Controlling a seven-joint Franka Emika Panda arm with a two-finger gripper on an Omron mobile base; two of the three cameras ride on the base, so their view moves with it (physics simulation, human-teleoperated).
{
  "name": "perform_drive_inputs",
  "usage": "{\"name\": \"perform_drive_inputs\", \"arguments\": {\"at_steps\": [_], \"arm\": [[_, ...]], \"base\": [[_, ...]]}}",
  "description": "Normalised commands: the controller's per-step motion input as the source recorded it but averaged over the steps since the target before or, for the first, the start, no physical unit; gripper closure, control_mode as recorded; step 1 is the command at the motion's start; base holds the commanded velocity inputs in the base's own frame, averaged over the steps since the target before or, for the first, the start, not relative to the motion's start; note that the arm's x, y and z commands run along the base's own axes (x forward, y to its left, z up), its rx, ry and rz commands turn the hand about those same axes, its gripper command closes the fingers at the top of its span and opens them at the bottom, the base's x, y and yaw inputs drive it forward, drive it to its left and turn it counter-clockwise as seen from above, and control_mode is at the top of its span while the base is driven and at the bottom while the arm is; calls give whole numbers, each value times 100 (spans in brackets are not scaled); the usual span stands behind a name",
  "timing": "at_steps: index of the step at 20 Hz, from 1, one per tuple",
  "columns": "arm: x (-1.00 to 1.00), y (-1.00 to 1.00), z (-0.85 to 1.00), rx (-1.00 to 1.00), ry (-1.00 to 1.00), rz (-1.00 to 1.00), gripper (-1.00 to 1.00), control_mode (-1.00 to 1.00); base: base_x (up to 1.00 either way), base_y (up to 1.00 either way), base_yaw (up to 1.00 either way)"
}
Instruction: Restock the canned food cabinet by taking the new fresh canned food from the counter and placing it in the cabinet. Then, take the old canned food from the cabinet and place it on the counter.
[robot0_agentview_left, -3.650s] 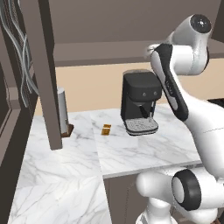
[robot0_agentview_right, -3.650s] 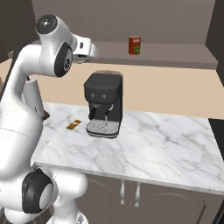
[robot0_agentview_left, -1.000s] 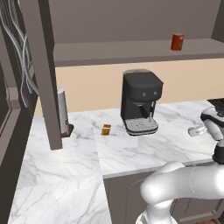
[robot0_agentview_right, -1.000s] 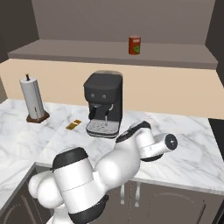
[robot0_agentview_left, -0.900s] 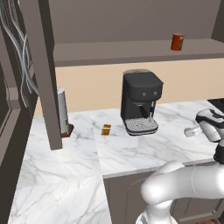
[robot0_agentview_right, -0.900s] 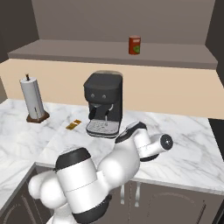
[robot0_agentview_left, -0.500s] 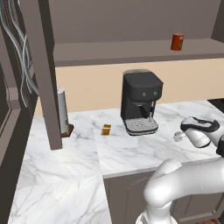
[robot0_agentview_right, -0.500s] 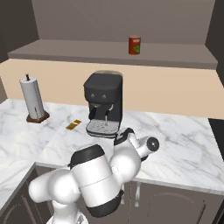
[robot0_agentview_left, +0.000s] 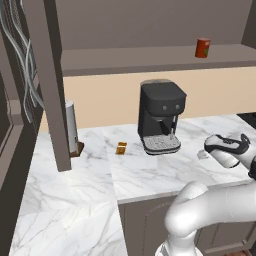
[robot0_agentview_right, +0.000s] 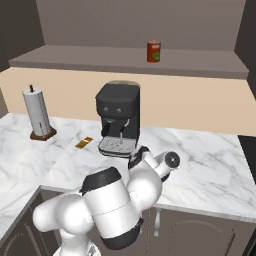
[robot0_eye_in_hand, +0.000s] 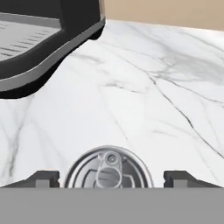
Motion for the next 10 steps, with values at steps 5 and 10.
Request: {"name": "perform_drive_inputs", "arguments": {"at_steps": [5,10], "arm": [[-17,0,73,0,5,-10,-100,-100],[-84,3,91,0,0,-10,-100,-100]], "base": [[0,0,0],[0,0,0]]}}
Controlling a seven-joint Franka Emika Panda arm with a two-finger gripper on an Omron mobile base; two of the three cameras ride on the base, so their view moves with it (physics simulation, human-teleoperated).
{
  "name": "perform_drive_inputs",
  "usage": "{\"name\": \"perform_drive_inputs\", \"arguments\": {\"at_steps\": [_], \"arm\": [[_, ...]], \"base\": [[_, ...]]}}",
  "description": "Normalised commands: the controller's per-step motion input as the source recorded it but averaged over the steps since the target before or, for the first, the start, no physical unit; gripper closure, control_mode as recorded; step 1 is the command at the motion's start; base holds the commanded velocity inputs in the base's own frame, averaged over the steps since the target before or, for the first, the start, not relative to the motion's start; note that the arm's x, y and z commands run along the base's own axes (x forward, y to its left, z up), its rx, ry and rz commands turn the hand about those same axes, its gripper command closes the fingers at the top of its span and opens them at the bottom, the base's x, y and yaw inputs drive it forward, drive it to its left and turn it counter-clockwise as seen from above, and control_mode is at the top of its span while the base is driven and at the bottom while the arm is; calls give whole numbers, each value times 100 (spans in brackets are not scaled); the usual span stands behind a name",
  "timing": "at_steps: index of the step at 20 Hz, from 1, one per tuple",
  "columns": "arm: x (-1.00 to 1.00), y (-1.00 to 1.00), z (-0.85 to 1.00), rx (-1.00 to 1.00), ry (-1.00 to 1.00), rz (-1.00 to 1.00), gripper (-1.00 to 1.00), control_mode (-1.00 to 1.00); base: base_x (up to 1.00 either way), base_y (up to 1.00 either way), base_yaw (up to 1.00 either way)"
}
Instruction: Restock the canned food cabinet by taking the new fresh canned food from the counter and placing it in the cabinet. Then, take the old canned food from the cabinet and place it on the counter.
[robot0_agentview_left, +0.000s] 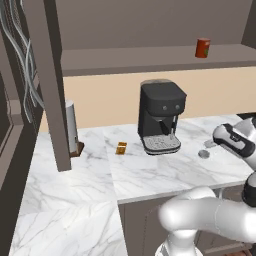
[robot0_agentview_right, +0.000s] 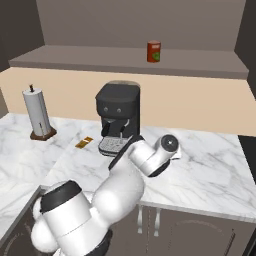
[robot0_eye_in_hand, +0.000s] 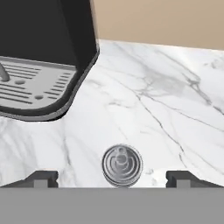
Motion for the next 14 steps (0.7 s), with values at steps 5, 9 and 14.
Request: {"name": "perform_drive_inputs", "arguments": {"at_steps": [5,9,14], "arm": [[-100,20,82,-4,-3,-6,-100,-100],[-100,28,92,-7,-10,-4,-100,-100],[-100,41,94,-13,-12,-2,-100,-100]], "base": [[0,0,0],[0,0,0],[0,0,0]]}}
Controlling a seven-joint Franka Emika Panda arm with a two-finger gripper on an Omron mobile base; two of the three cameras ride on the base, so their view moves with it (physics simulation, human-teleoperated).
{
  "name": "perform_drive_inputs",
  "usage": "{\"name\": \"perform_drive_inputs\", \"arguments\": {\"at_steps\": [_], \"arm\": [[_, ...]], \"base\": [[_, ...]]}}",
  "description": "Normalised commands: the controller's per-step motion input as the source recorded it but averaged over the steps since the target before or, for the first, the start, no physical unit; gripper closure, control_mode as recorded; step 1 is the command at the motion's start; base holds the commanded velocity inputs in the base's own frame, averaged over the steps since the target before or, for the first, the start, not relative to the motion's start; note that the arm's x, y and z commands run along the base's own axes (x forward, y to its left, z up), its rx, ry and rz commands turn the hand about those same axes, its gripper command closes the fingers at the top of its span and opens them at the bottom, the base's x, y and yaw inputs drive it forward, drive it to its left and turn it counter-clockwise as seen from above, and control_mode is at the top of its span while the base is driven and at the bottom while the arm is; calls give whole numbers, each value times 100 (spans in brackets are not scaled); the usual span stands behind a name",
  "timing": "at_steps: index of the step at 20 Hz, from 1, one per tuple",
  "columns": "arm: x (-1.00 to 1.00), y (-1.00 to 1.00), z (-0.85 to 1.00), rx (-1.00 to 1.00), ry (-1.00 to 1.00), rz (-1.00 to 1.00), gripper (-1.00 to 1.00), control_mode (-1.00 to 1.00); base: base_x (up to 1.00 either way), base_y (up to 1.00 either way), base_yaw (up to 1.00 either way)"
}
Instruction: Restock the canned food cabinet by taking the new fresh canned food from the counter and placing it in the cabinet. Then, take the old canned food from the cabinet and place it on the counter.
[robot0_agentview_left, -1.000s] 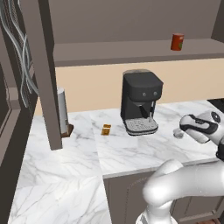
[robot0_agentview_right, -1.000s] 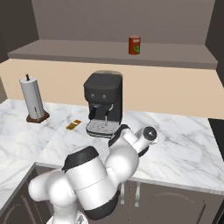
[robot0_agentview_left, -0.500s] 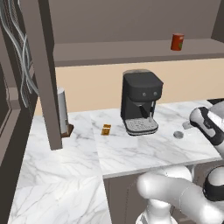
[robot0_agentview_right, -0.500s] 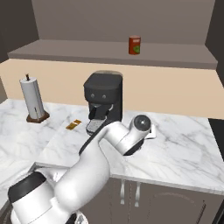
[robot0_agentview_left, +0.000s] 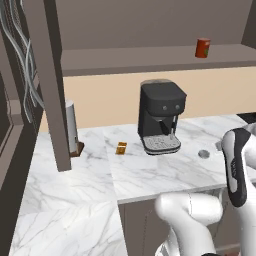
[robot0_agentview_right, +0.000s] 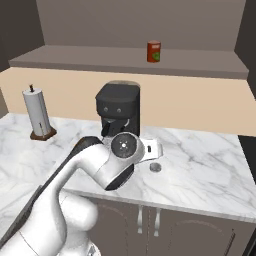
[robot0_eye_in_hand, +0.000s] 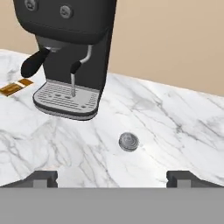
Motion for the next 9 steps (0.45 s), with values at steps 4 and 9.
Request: {"name": "perform_drive_inputs", "arguments": {"at_steps": [4,9], "arm": [[-100,69,35,-27,-30,10,-100,-100],[-37,30,-10,-18,-19,16,-100,-100]], "base": [[0,0,0],[0,0,0]]}}
